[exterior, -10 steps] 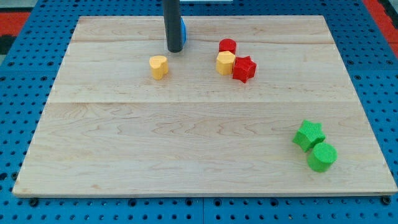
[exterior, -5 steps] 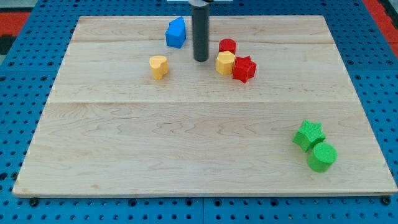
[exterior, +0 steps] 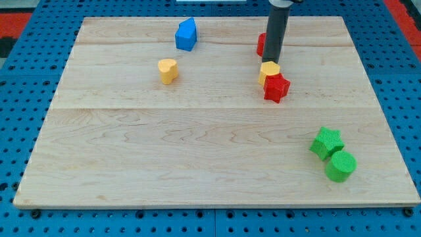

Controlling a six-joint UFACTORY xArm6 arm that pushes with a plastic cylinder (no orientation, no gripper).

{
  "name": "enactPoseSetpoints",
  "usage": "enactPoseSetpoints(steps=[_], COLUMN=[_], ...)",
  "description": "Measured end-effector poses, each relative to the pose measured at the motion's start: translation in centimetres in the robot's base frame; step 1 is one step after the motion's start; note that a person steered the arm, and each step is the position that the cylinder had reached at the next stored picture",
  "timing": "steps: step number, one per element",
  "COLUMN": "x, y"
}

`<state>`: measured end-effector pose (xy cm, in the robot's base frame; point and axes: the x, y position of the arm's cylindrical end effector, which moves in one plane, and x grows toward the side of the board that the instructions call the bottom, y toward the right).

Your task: Move the yellow blocks to the center

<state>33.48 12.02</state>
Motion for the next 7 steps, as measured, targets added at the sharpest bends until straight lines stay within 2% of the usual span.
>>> enactPoseSetpoints(steps=[1, 2, 3, 4, 6, 7], x=[1.1, 2.7, 3.2, 2.9, 6.6, 2.2], y=[4.6, 1.9, -4.9, -8.6, -10.9, -8.3])
